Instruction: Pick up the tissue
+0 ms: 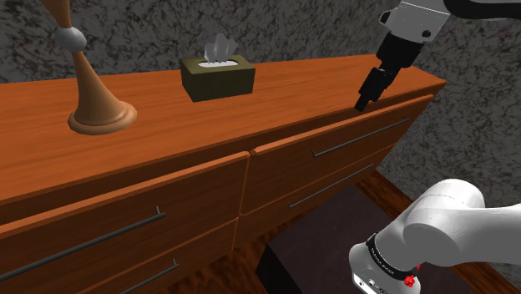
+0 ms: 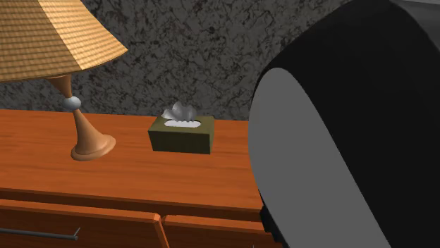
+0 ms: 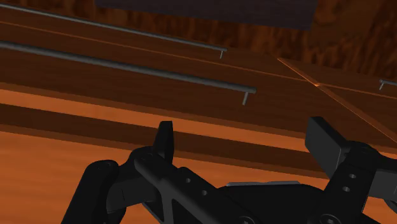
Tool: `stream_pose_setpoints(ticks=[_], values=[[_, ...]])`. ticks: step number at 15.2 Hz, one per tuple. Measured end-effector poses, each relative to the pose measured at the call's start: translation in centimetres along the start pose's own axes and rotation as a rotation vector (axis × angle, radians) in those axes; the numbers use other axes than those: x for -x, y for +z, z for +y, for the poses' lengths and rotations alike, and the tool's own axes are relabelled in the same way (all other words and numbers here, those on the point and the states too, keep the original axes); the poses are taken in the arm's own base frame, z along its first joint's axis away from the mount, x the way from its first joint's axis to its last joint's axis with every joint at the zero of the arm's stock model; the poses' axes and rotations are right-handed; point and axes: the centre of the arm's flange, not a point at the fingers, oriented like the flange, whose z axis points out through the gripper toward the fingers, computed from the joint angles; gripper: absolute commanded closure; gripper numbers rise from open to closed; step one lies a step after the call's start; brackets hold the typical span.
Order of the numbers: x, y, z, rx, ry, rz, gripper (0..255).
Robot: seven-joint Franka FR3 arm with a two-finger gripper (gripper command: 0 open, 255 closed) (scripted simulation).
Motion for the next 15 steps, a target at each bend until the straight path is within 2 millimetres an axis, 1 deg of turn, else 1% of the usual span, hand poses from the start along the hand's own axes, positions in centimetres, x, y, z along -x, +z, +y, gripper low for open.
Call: stream_pose_setpoints(ticks=[2, 4, 8, 10, 15], values=[[-0.4, 0.0, -0.4, -0.003, 0.01, 0.004, 0], [-1.1, -0.3, -1.9, -0.015, 0.046, 0.019, 0], [-3.7, -0.1, -5.4, -0.044, 0.134, 0.054, 0], [-5.0, -0.2, -7.5, -0.059, 0.18, 0.072, 0], [-9.1, -0.8, -11.5, -0.098, 0.296, 0.117, 0]])
